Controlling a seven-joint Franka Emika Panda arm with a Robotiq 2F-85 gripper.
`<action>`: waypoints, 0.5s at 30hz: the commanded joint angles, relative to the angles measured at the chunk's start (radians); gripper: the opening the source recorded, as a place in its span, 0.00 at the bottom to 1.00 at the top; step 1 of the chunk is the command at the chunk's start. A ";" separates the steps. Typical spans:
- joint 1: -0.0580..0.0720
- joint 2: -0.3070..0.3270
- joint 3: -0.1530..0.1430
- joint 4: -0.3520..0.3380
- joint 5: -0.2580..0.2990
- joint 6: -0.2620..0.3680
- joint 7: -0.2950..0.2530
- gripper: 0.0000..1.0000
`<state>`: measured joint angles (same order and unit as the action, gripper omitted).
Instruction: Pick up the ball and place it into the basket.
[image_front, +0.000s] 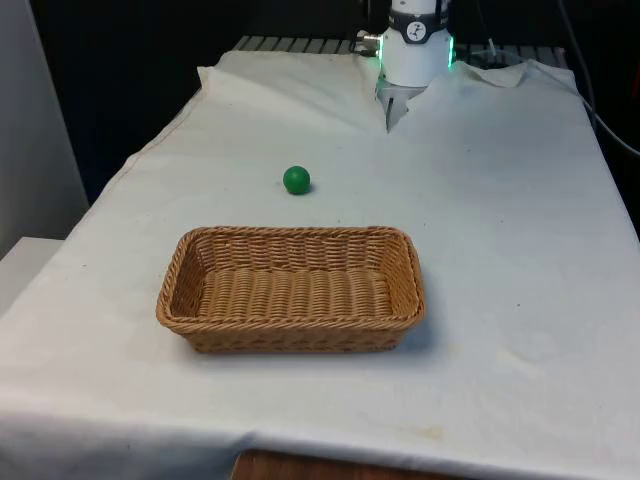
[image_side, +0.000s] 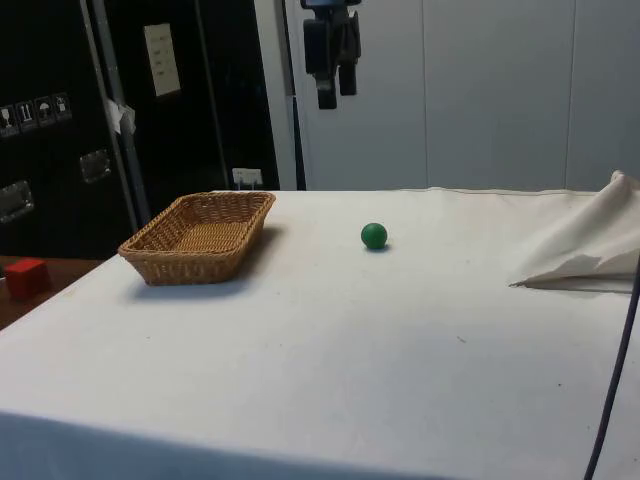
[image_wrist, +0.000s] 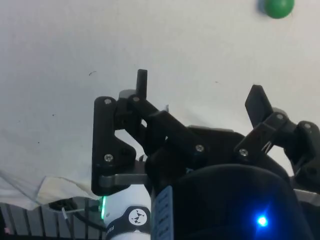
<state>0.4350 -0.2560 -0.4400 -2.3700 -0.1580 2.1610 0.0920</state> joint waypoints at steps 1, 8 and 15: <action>-0.001 0.000 -0.004 -0.001 0.000 0.001 -0.005 1.00; -0.007 0.004 -0.052 -0.025 -0.002 0.065 -0.069 1.00; -0.010 0.017 -0.095 -0.043 -0.001 0.110 -0.124 1.00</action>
<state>0.4270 -0.2410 -0.5350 -2.4110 -0.1580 2.2610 -0.0300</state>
